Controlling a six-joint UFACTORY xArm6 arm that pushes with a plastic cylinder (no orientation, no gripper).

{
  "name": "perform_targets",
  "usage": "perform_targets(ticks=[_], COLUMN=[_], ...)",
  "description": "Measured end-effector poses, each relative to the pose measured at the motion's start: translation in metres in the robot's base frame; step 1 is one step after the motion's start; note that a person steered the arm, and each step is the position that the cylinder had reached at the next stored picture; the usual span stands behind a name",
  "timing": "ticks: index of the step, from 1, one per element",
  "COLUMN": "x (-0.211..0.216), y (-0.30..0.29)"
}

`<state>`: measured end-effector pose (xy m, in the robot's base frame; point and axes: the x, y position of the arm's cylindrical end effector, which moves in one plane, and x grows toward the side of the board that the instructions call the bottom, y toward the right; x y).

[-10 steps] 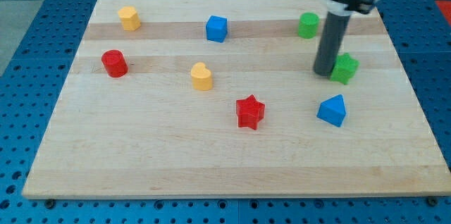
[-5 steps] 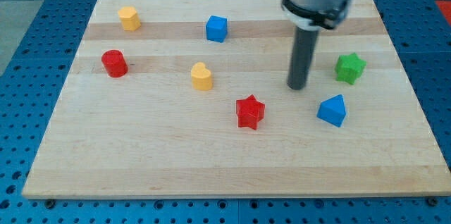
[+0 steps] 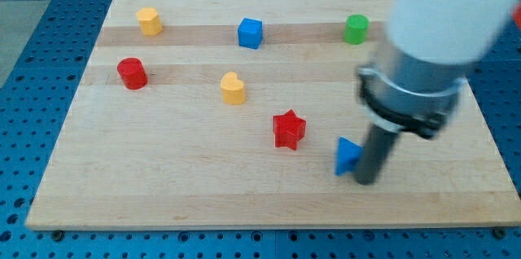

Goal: Place blue triangle vertically below the red circle

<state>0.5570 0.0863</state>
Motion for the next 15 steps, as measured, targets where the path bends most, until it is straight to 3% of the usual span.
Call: perform_targets(ticks=[1,3,5,6,8,9,10,13,14,15], x=[0.007,-0.050,-0.015,0.000,0.025,0.057,0.023,0.061,0.046,-0.009], y=[0.019,0.023,-0.082,-0.079,-0.009,-0.065,-0.149,-0.095,-0.027,-0.078])
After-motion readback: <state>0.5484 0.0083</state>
